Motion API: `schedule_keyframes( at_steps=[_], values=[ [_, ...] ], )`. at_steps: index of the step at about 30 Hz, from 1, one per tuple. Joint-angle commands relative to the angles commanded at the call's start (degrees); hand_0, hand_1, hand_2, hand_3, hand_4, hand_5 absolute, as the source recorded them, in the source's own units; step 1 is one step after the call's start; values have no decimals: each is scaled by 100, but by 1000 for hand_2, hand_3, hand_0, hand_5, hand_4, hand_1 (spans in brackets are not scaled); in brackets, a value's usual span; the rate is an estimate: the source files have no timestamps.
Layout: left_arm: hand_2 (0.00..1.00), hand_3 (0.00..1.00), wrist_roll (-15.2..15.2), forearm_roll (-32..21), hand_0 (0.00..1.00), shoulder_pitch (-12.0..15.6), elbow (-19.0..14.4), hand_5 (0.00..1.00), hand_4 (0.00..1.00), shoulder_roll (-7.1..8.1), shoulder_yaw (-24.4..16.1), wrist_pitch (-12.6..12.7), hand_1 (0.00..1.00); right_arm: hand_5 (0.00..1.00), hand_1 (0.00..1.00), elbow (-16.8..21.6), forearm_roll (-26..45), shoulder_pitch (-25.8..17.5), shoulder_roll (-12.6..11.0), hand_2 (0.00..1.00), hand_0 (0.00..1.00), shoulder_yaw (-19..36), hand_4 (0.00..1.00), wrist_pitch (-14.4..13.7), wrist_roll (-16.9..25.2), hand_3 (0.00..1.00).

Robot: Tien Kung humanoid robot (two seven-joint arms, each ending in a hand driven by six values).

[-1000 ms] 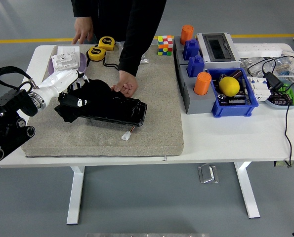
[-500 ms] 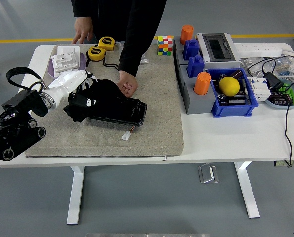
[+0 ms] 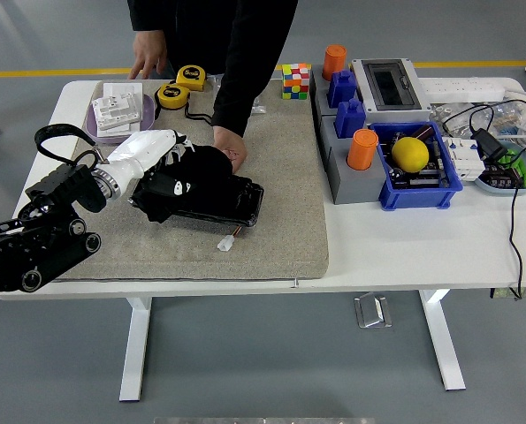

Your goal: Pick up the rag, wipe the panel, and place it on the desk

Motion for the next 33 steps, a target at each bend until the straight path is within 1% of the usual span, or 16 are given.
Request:
schedule_keyframes(
  at_steps=[8, 15, 20, 24, 33],
  values=[
    [339, 555, 54, 24, 263, -74, -154, 7, 713, -100, 180, 20, 193, 546, 729, 0, 9, 7, -8, 721, 779, -32, 998, 2, 0, 673],
    [339, 555, 104, 47, 262, -199, -254, 7, 713, -189, 368, 22, 193, 546, 729, -2, -176, 15, -5, 721, 779, 138, 998, 6, -49, 673],
    [339, 555, 150, 54, 262, -263, -283, 7, 714, -278, 470, 24, 193, 544, 729, -2, -137, 25, -13, 721, 780, 82, 998, 5, -39, 672],
    [339, 555, 176, 46, 261, -298, -292, 7, 713, -346, 546, 19, 193, 545, 727, -2, -253, 24, -13, 721, 780, 187, 998, 6, -69, 672],
    [339, 555, 213, 36, 260, -345, -317, 8, 714, -418, 628, 10, 193, 544, 726, -2, -277, 33, -18, 720, 780, 192, 998, 3, -74, 672]
  ],
)
